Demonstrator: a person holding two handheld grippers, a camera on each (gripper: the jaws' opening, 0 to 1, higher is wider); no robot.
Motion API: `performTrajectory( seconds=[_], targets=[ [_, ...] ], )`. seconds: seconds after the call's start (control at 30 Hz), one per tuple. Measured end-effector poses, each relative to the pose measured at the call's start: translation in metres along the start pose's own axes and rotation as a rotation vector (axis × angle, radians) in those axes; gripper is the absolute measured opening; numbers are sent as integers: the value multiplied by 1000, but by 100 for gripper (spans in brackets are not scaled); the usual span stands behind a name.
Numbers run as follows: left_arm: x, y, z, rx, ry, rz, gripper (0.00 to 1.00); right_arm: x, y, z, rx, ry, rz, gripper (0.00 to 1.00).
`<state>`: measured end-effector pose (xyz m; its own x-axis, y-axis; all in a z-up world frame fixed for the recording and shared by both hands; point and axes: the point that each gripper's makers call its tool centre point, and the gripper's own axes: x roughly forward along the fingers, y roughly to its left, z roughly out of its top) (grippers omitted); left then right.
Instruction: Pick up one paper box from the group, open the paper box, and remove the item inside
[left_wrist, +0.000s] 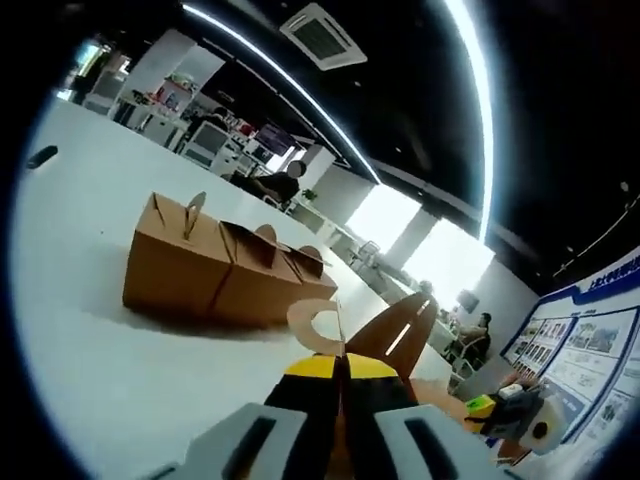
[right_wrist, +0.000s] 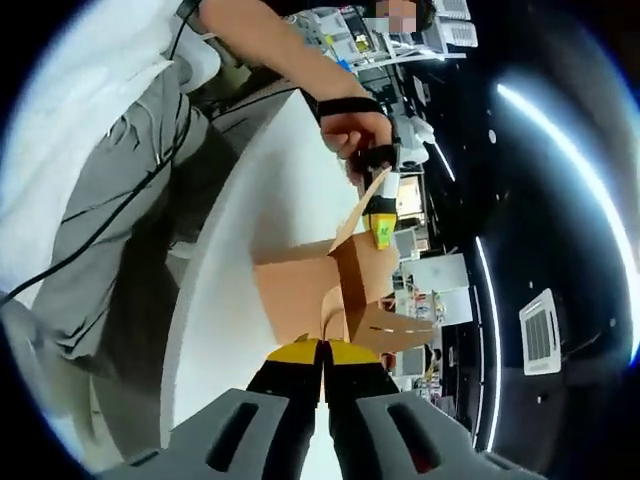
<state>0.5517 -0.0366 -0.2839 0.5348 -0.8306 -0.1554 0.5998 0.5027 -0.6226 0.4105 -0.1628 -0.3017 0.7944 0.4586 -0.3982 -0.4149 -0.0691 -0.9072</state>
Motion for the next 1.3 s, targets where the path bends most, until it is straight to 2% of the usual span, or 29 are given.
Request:
performTrajectory(
  seconds=[0.07, 0.47, 0.6, 0.7, 0.9, 1.0, 1.3],
  targets=[
    [0, 4, 0, -22, -3, -4, 4, 3, 8, -1, 0, 4, 10, 3],
    [2, 22, -5, -108, 18, -7, 4, 12, 20, 0, 17, -6, 28, 3],
    [2, 23, -6, -185, 20, -40, 4, 15, 23, 2, 21, -14, 26, 3],
    [2, 24, -10, -202, 22, -46, 7, 16, 24, 1, 22, -17, 24, 3],
    [0, 18, -17, -181, 16, -35, 11, 14, 20, 2, 24, -20, 9, 3],
    [1, 22, -20, -139, 29, -8, 15, 15, 21, 2, 24, -21, 12, 3],
    [4, 33, -24, -115, 50, 13, 19, 20, 27, 4, 27, -24, 29, 3]
  ],
)
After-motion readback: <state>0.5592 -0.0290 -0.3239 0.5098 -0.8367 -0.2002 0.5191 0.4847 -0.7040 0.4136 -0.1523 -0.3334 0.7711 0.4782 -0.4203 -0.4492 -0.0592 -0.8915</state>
